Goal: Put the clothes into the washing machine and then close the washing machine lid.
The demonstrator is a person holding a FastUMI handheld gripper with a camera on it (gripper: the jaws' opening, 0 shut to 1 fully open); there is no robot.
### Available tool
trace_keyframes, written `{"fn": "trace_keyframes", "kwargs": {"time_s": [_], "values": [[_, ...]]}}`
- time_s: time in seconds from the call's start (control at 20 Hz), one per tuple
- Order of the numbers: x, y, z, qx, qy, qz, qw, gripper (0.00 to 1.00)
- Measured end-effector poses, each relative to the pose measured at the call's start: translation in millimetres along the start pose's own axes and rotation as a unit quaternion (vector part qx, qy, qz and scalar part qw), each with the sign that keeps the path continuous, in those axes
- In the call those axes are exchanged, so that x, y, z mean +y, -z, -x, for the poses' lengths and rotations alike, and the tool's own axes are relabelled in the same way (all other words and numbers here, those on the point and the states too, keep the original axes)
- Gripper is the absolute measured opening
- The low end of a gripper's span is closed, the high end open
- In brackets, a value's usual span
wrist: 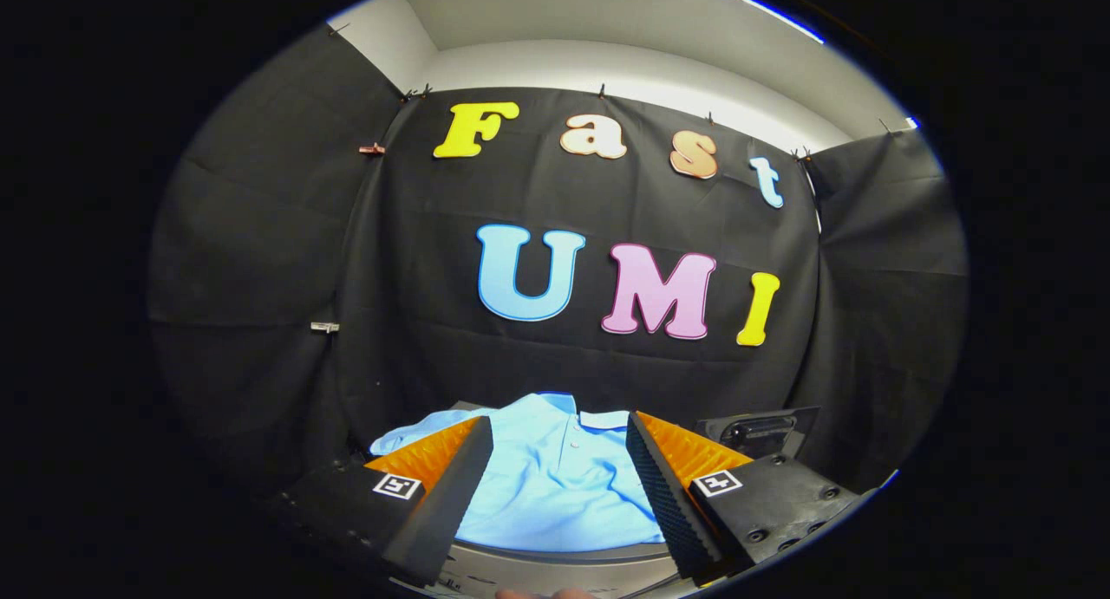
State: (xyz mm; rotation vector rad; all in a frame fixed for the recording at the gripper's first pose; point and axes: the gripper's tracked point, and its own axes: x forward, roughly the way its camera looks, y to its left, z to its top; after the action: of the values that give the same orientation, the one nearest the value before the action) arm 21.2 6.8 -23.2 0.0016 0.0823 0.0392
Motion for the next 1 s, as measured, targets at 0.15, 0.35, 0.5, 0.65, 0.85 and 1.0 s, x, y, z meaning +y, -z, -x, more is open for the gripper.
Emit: {"fn": "trace_keyframes", "kwargs": {"time_s": [0.15, 0.35, 0.5, 0.65, 0.85, 1.0], "values": [[-2.0, 12.7, -12.0, 0.029, -0.002, -0.007, 1.0, 0.98], [-9.3, 18.2, -28.9, 0.046, 0.004, -0.006, 0.999, 0.98], [-5.2, 24.5, -43.3, 0.059, -0.004, 0.0, 0.998, 0.98], [-6.2, 30.1, -57.9, 0.078, -0.007, -0.004, 0.997, 0.98], [-8.2, 38.7, -83.9, 0.103, -0.009, 0.0, 0.995, 0.98], [-12.8, 43.9, -107.2, 0.118, -0.005, 0.001, 0.993, 0.98]]}}
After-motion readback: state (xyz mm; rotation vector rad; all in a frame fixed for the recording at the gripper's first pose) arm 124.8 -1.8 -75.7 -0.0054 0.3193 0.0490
